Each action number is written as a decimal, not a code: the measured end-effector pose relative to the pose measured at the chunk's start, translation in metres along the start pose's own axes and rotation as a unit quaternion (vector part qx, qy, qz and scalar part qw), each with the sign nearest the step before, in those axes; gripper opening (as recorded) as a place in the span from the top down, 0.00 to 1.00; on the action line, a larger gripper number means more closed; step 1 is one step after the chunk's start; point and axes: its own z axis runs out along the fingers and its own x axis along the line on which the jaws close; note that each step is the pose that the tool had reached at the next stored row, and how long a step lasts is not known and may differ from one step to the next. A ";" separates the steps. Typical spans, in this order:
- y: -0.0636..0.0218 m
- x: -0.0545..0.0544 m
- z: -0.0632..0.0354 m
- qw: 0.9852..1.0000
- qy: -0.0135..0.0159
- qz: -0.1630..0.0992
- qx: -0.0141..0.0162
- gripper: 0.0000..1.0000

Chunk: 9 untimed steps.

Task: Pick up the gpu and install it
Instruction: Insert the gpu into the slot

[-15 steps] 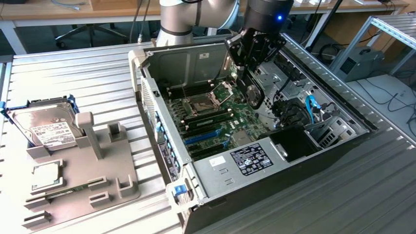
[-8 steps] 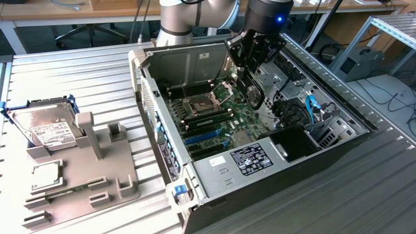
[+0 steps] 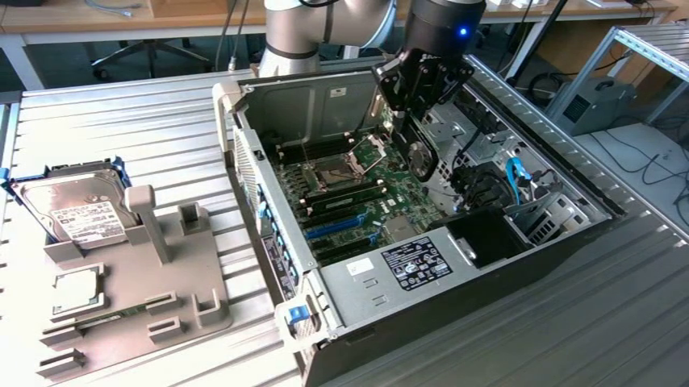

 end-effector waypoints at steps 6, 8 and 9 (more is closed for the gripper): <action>0.0000 0.000 0.0000 1.000 0.000 -0.006 0.000 0.73; 0.0000 0.000 0.0000 1.000 0.000 -0.014 0.000 0.73; 0.0000 0.000 0.0000 1.000 0.000 -0.020 -0.001 0.73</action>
